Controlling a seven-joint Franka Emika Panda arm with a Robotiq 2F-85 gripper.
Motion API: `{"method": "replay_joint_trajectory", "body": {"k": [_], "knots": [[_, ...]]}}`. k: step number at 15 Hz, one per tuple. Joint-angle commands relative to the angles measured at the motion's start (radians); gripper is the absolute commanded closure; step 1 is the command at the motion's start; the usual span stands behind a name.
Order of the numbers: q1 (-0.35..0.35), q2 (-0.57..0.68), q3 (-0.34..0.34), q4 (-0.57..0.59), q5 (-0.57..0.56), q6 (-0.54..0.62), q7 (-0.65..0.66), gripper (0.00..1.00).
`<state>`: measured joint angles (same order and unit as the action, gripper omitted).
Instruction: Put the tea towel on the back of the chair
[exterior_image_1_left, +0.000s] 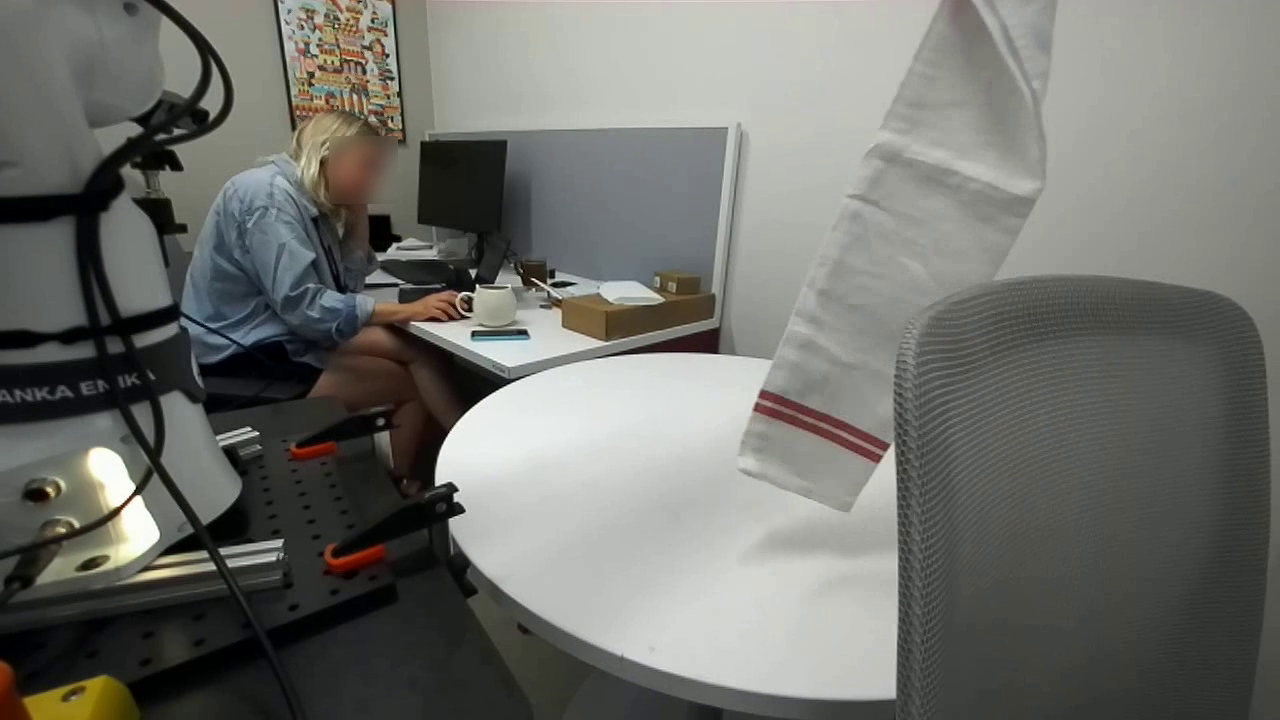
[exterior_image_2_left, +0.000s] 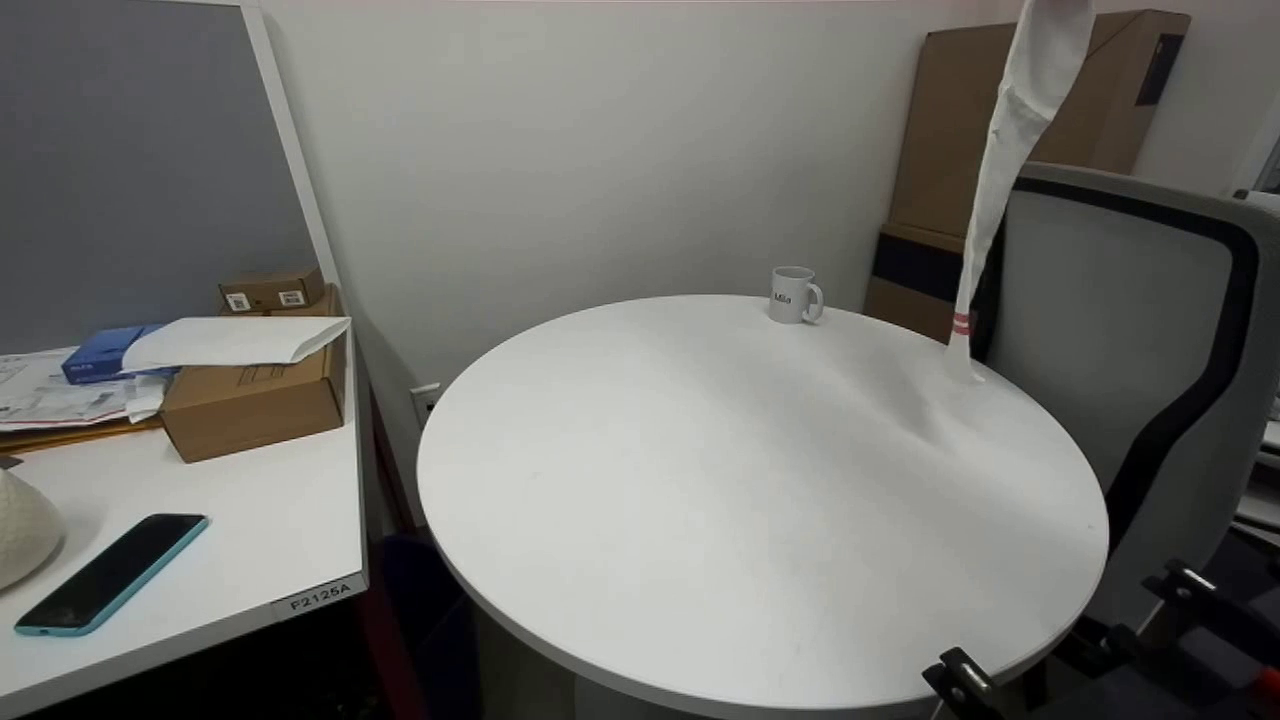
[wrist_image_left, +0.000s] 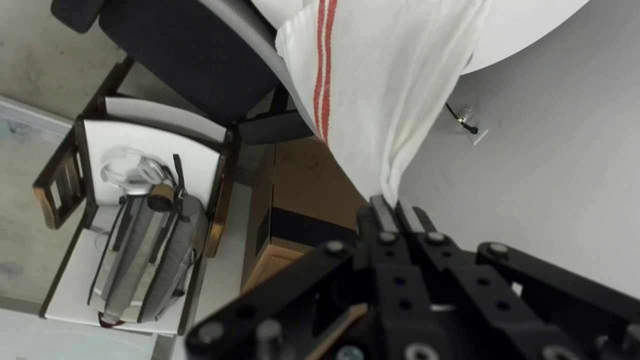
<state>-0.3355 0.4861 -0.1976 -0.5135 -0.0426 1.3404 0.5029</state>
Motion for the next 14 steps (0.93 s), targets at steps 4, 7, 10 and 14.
{"method": "replay_joint_trajectory", "body": {"k": [4, 7, 10, 14], "knots": [[-0.004, -0.002, 0.012, 0.043, 0.083, -0.082, 0.371, 0.99], [-0.014, -0.011, 0.019, 0.045, 0.098, -0.077, 0.486, 0.99], [-0.028, -0.019, 0.018, 0.044, 0.099, -0.076, 0.546, 0.99], [-0.079, -0.011, 0.008, 0.051, 0.089, -0.083, 0.500, 0.99]]}}
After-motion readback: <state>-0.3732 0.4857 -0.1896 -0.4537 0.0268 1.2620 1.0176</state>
